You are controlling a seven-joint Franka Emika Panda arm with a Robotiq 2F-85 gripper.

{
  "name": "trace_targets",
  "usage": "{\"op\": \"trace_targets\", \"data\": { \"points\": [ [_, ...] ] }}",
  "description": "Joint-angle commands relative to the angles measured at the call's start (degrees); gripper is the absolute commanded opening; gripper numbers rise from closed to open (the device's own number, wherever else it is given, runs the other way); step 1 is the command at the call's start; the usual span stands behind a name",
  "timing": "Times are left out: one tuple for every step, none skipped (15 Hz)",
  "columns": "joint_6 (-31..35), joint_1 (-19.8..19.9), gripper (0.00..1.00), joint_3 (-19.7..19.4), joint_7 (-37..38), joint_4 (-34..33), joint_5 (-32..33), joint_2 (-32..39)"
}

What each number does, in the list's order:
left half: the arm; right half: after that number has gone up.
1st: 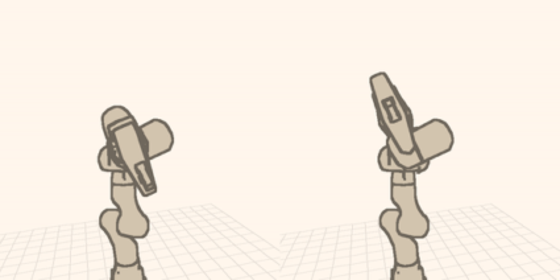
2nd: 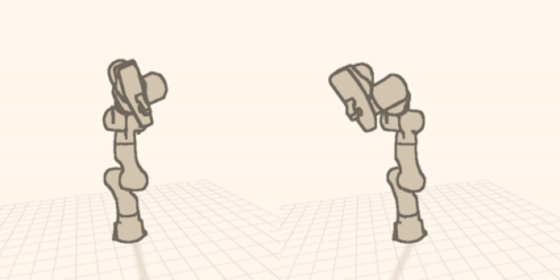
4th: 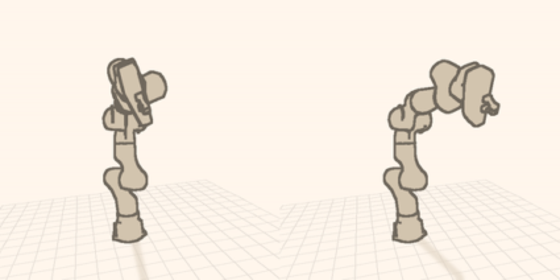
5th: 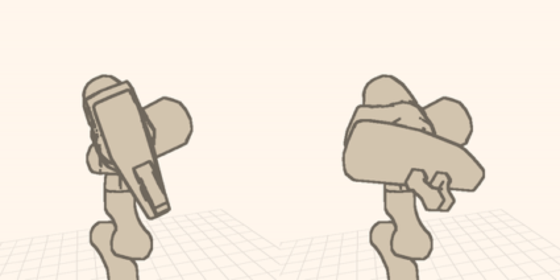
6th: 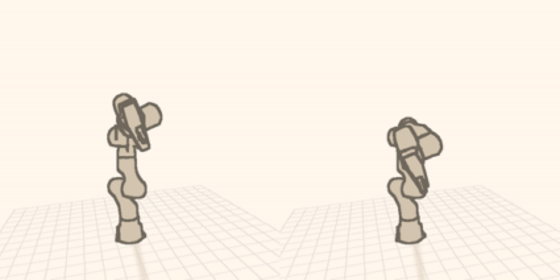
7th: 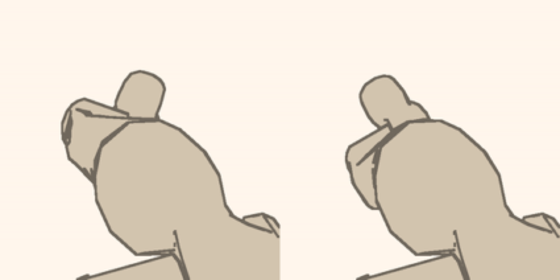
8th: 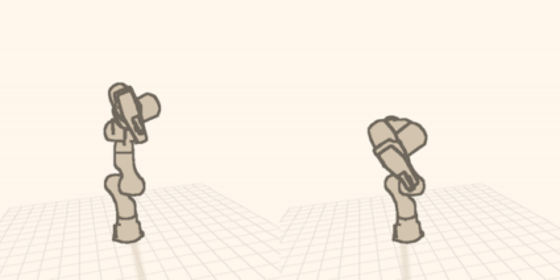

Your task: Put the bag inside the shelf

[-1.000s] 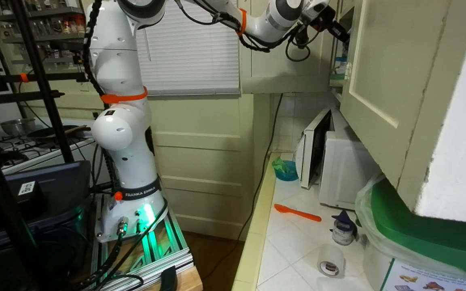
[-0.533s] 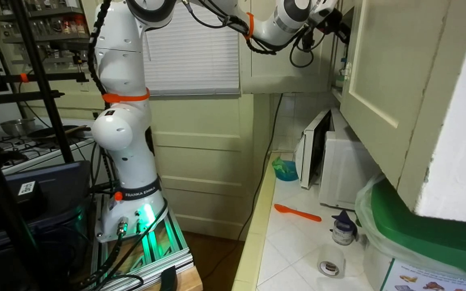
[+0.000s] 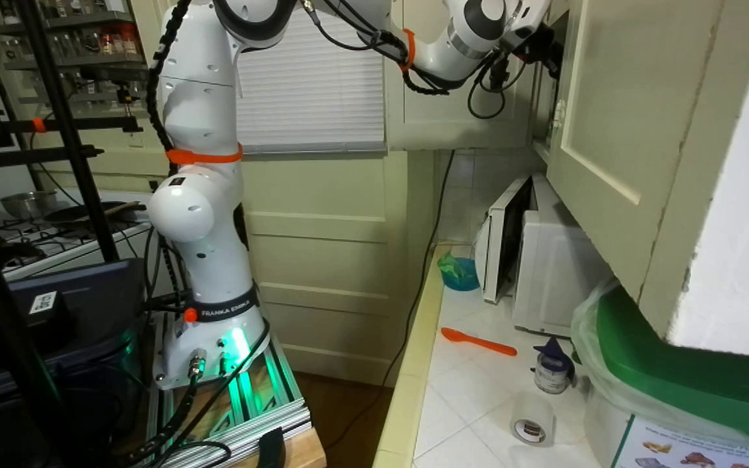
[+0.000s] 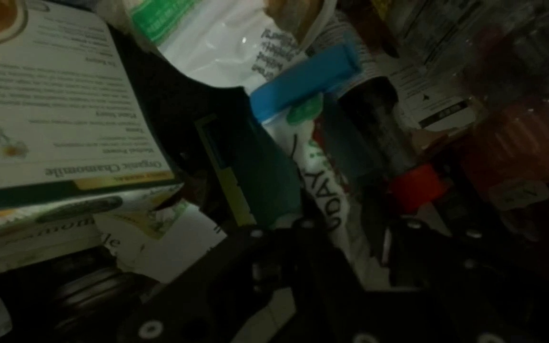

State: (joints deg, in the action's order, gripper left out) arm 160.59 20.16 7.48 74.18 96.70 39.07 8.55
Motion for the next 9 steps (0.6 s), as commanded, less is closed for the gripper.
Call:
{"op": "trace_targets", "data": {
  "points": [
    [0.6,-0.9,0.62,-0.4,3.4,0.4,2.7,-0.6],
    [0.7,-1.0,0.69,-0.3,3.7,0.8,2.9,-1.0],
    [0.8,-1.3,0.76,-0.6,4.6,1.0,4.2,-1.3],
    [1.0,-1.5,0.84,-0.7,4.9,1.5,5.2,-1.7],
    [1.0,-1.6,0.92,-0.7,5.4,1.8,6.1,-2.1],
    [1.5,-1.7,1.0,-0.8,6.0,2.2,7.3,-2.4],
    [1.8,-1.8,1.0,-0.8,6.3,2.2,8.6,-2.4],
    [1.5,-1.8,1.0,-0.9,6.8,2.0,9.9,-2.4],
    [1.5,-1.8,1.0,-0.9,7.1,1.9,11.0,-2.4]
  ]
}}
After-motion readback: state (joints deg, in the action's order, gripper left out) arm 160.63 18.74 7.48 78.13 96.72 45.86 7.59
